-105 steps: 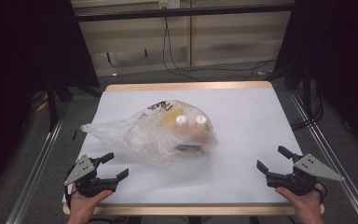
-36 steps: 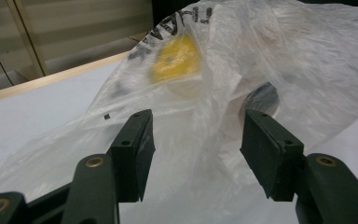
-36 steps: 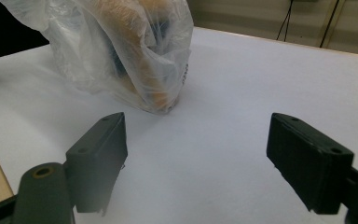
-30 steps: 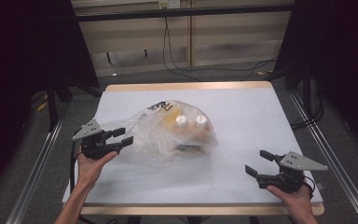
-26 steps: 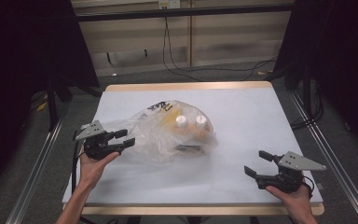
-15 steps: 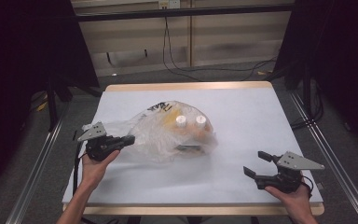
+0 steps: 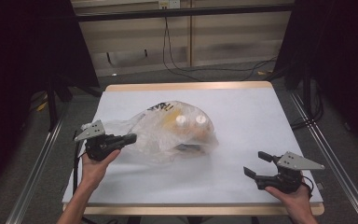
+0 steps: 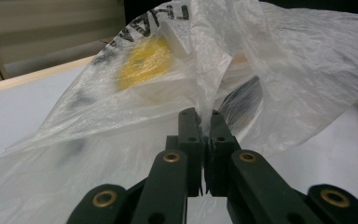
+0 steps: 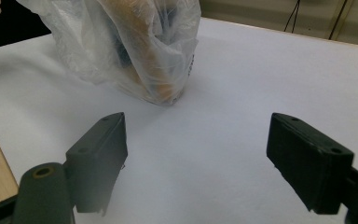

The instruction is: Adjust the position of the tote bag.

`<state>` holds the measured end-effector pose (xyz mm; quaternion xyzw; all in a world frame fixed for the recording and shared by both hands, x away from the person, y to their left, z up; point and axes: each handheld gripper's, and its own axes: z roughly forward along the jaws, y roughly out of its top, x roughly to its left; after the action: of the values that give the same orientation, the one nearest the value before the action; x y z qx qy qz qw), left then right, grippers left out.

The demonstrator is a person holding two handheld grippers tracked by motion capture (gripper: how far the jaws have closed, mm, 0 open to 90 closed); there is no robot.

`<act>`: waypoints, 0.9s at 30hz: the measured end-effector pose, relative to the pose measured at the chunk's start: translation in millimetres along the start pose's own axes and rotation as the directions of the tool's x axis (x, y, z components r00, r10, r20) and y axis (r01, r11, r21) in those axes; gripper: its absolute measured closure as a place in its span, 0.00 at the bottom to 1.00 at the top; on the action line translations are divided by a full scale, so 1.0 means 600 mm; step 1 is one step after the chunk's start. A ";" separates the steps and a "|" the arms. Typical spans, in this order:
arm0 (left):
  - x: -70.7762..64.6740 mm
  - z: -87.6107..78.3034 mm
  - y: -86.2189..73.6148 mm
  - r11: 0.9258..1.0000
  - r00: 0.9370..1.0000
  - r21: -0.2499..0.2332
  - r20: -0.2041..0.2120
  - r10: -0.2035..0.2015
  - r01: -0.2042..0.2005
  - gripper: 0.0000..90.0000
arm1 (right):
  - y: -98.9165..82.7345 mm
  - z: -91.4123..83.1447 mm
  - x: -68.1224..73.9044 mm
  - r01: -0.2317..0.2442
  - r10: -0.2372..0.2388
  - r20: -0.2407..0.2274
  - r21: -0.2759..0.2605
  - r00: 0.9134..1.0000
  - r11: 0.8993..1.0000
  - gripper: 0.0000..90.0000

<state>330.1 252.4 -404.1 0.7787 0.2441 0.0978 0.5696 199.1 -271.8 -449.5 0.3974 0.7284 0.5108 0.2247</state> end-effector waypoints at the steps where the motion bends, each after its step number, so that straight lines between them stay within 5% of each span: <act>1: -0.002 -0.001 0.003 1.000 1.000 0.003 -0.006 0.003 -0.003 0.97 | 0.000 0.000 0.000 0.003 -0.003 -0.003 0.004 1.000 1.000 0.23; 7: -0.005 -0.006 0.020 0.999 1.000 -0.032 -0.001 0.003 -0.003 0.98 | 0.001 0.001 0.002 0.005 -0.005 -0.003 0.001 1.000 1.000 0.23; 13: -0.013 -0.017 0.053 0.997 0.998 -0.047 -0.013 0.061 -0.062 0.98 | 0.000 0.001 0.001 0.004 -0.004 -0.002 0.013 1.000 1.000 0.23; 17: -0.015 -0.023 0.070 0.995 0.997 -0.070 -0.031 0.065 -0.067 0.98 | 0.001 0.000 0.001 0.003 -0.003 -0.001 0.002 1.000 1.000 0.24; 27: -0.025 -0.008 0.113 0.991 0.997 -0.106 0.004 0.083 -0.082 0.99 | 0.003 0.000 0.005 0.011 -0.011 -0.014 -0.002 1.000 1.000 0.28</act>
<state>333.3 233.1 -337.5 0.7573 0.2038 0.1310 0.6065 198.1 -268.8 -447.7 0.3897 0.7317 0.5130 0.2226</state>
